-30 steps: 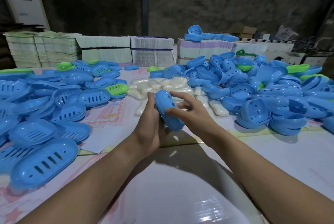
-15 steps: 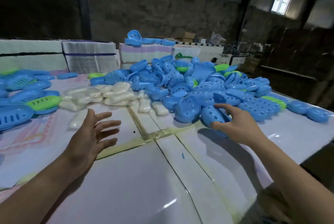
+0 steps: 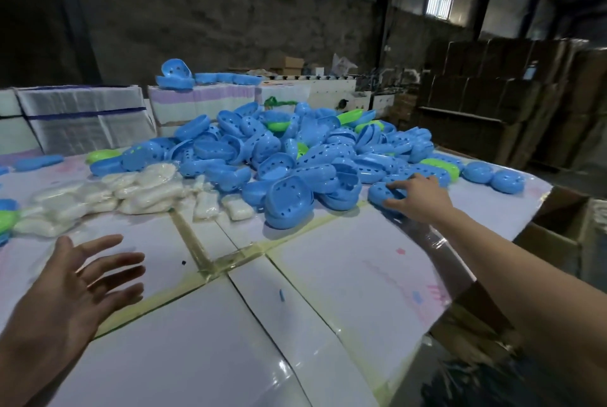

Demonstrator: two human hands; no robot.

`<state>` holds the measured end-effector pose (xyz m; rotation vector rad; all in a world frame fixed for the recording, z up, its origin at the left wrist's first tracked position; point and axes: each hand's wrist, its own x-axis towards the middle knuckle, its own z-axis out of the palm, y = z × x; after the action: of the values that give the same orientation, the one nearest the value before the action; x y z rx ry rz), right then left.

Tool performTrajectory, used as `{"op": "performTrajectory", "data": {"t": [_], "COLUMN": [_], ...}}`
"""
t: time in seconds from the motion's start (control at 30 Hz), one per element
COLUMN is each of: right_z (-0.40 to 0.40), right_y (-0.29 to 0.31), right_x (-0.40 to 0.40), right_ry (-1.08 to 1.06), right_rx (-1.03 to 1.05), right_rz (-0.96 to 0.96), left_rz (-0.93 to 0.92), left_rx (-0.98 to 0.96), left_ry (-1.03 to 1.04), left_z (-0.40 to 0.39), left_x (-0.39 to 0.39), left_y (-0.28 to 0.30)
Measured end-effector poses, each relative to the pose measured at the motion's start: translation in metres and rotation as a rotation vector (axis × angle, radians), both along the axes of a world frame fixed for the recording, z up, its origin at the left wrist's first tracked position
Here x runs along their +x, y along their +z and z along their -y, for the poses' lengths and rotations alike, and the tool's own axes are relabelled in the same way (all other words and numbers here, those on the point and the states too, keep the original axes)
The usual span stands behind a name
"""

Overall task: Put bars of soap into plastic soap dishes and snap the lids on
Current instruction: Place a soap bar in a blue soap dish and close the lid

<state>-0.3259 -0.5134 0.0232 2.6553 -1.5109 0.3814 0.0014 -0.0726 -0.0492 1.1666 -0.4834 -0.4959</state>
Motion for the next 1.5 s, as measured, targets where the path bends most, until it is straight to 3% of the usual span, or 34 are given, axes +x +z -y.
{"op": "performTrajectory", "data": {"t": [0.33, 0.57, 0.73, 0.9, 1.07, 1.23, 1.37, 1.5], "right_z": [0.026, -0.002, -0.059, -0.16, -0.264, -0.325, -0.329, -0.324], "right_y": [-0.003, 0.018, 0.038, 0.046, 0.031, 0.012, -0.014, -0.02], "right_x": [0.006, 0.052, 0.099, 0.158, 0.217, 0.259, 0.266, 0.264], "right_ry": [-0.202, 0.015, 0.243, 0.585, 0.872, 0.907, 0.926, 1.013], "right_rx": [-0.18, -0.207, -0.133, 0.215, 0.62, 0.799, 0.671, 0.545], "right_rz": [-0.135, 0.377, 0.598, 0.843, 0.827, 0.883, 0.81, 0.714], "left_rz": [-0.058, -0.109, -0.088, -0.118, -0.185, -0.219, -0.195, 0.16], "left_rx": [0.051, 0.025, -0.014, -0.015, -0.011, -0.008, 0.05, 0.339], "left_ry": [0.05, 0.055, 0.009, 0.004, 0.057, 0.121, 0.202, 0.418], "left_z": [0.002, -0.001, 0.002, -0.001, -0.005, -0.008, -0.015, -0.025], "left_x": [0.028, 0.021, -0.004, -0.028, -0.041, -0.044, -0.036, -0.026], "left_y": [-0.018, -0.014, 0.005, 0.024, 0.036, 0.044, 0.051, 0.056]}}
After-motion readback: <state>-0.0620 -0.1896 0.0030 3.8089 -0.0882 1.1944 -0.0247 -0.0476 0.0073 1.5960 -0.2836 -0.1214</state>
